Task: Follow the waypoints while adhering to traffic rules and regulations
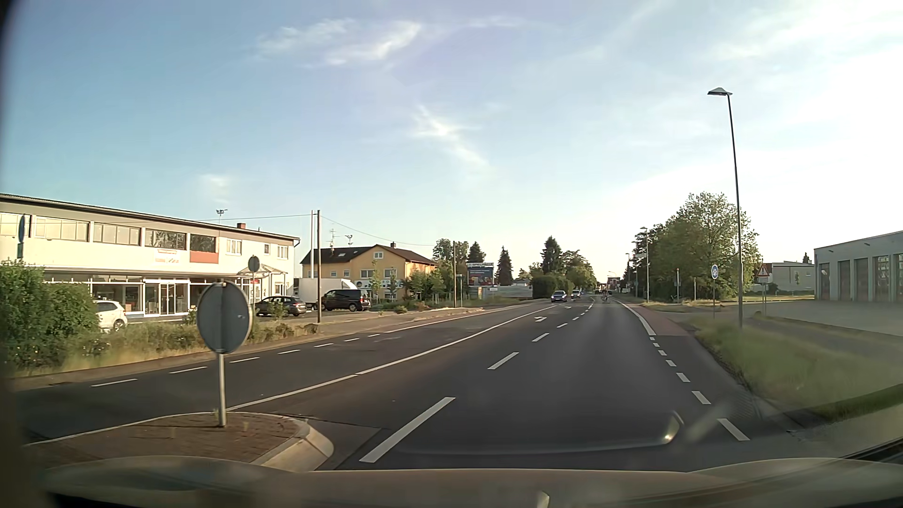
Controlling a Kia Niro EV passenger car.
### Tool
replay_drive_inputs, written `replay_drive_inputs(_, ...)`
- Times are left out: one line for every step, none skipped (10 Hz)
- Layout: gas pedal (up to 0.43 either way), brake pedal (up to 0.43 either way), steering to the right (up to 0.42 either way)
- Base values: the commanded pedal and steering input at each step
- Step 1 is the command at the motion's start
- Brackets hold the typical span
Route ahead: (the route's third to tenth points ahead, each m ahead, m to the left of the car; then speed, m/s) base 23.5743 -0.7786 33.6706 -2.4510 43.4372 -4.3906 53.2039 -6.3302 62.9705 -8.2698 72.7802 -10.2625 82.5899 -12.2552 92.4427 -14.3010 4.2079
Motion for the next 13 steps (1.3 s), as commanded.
replay_drive_inputs(0.339,0.037,0.229)
replay_drive_inputs(0.339,0.037,0.224)
replay_drive_inputs(0.339,0.037,0.216)
replay_drive_inputs(0.339,0.037,0.207)
replay_drive_inputs(0.339,0.037,0.189)
replay_drive_inputs(0.339,0.037,0.166)
replay_drive_inputs(0.339,0.037,0.131)
replay_drive_inputs(0.339,0.03,0.103)
replay_drive_inputs(0.339,0.037,0.06)
replay_drive_inputs(0.339,0.03,0.04)
replay_drive_inputs(0.339,0.03,0.034)
replay_drive_inputs(0.339,0.037,0.028)
replay_drive_inputs(0.339,0.037,0.023)
